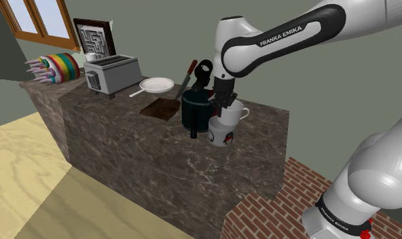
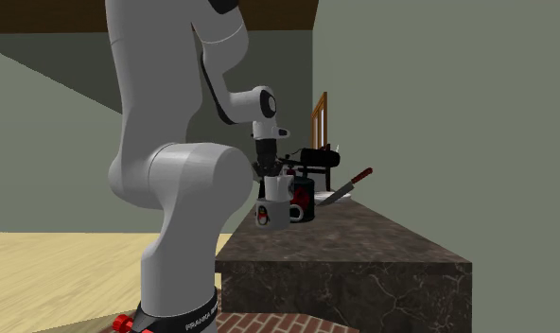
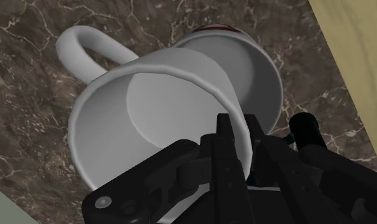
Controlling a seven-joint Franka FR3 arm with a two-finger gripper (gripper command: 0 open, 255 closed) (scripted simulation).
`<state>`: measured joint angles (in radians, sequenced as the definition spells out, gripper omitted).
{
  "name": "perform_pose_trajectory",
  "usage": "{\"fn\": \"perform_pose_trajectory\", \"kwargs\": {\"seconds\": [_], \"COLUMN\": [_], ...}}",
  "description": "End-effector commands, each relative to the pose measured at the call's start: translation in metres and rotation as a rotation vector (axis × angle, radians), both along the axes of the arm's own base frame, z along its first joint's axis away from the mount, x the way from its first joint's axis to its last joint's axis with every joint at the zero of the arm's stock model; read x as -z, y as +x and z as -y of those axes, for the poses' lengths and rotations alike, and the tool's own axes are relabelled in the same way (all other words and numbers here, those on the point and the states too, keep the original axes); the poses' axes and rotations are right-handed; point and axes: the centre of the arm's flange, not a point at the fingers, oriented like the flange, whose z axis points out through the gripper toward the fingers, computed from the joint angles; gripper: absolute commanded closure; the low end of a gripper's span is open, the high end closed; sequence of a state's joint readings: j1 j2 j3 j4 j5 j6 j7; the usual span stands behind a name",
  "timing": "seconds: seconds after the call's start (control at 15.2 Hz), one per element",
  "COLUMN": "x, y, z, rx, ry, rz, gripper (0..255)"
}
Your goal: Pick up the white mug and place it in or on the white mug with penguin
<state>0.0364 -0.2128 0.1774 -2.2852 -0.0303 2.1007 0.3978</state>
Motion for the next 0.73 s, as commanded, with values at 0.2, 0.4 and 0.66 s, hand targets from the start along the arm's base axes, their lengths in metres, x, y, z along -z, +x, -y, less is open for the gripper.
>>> {"fn": "perform_pose_trajectory", "kwargs": {"seconds": [0.2, 0.4, 0.66], "x": [0.0033, 0.0033, 0.0036], "y": [0.0004, 0.0004, 0.0002], "z": [0.0004, 0.0004, 0.0005], "rx": [0.0, 0.0, 0.0], "ry": [0.0, 0.0, 0.0], "rz": [0.001, 0.001, 0.001], "gripper": [255, 255, 0]}}
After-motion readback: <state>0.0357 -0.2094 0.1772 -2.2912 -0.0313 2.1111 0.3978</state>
